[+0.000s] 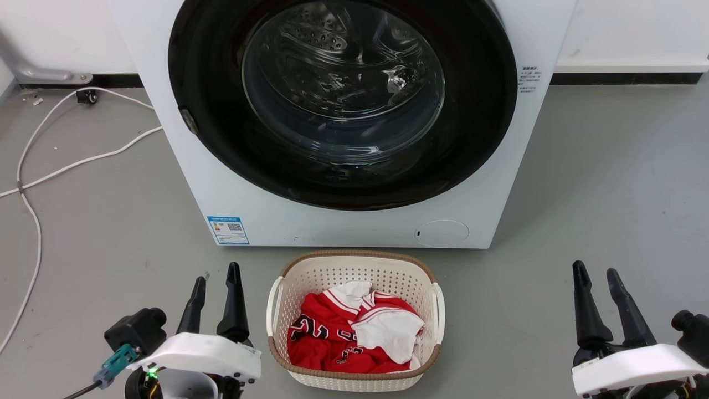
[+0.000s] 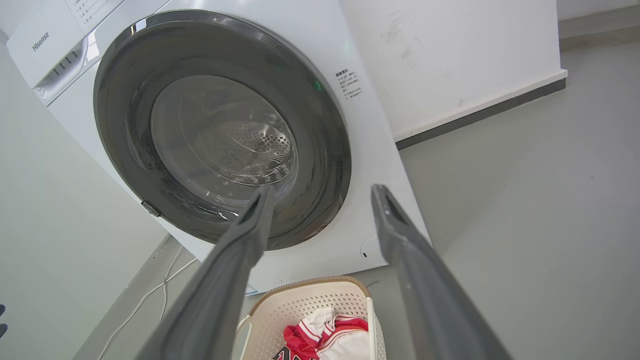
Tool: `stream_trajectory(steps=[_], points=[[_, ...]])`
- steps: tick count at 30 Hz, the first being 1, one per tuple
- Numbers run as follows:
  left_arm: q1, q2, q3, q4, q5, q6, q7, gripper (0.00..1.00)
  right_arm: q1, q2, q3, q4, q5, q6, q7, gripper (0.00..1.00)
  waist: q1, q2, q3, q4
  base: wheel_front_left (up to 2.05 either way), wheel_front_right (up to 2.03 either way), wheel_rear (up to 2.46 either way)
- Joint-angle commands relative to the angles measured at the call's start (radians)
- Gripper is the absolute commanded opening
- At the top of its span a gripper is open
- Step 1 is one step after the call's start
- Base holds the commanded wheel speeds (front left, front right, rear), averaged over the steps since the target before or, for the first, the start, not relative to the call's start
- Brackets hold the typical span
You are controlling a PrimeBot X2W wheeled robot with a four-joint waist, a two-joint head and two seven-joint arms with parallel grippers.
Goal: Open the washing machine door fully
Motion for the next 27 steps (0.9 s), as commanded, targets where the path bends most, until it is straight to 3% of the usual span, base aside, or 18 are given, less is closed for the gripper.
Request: stream_trajectory(steps=[1,27], points=[[-0.001,0.004,-0.007,-0.015,0.034,0.007,-0.01,1.0,0.0,-0.004,0.0,-0.019,-0.033,0.0,-0.01,1.0,0.0,0.0,-0.001,0.0,0.0,0.0,0.0],[0.025,0.006,-0.052,-0.006,0.303,0.032,-0.075,1.0,0.04,-0.004,-0.003,-0.057,-0.277,0.0,-0.075,1.0,0.0,0.0,-0.005,-0.003,0.0,0.0,0.0]])
